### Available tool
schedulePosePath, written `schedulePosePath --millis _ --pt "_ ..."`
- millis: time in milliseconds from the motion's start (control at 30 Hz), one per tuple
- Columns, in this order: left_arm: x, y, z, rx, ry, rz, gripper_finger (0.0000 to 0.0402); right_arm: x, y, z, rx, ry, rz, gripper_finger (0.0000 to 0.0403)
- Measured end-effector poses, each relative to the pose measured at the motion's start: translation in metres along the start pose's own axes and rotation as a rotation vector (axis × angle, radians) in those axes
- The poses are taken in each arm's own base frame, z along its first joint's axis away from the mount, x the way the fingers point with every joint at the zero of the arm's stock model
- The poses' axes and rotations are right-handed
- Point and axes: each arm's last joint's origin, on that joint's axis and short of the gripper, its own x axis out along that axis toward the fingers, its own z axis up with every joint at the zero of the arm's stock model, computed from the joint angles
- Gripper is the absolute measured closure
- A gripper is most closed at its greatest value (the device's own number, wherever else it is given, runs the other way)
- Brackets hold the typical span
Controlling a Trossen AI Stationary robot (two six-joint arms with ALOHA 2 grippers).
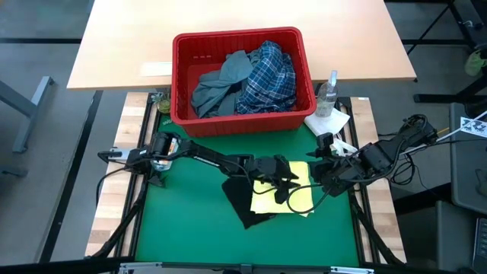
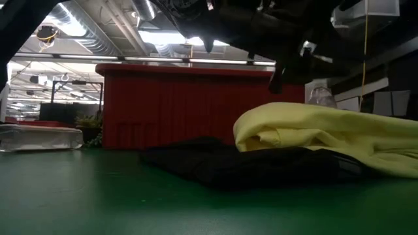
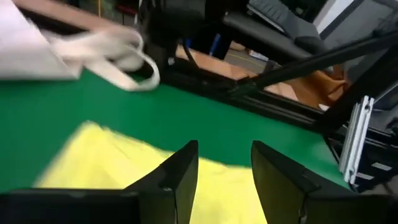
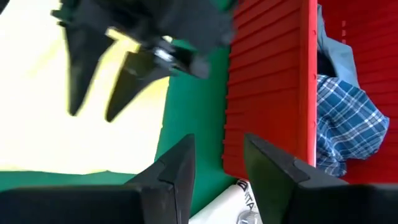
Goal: Fold Laundry from Bin
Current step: Fold the yellow shirt
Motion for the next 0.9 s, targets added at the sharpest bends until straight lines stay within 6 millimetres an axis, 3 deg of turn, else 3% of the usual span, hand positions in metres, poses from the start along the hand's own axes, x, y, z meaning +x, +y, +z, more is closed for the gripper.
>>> schedulePosePath --millis 167,333,633,900 --pt "-0.019 0.009 0.023 0.062 0.070 0.057 0.0277 0.014 0.011 -0.004 -0.013 0.021 0.002 0.0267" --pt "-0.043 0.017 0.031 0.062 0.249 0.136 0.0289 0.042 0.031 -0.007 0.000 0.008 0.013 0.0267" --pt "-0.064 0.026 0.009 0.072 0.574 0.267 0.0302 0.090 0.074 -0.002 0.177 -0.263 0.192 0.0267" --pt "-0.067 0.029 0.005 0.136 0.565 0.429 0.0307 0.132 0.108 -0.018 0.271 -0.464 0.317 0.0267"
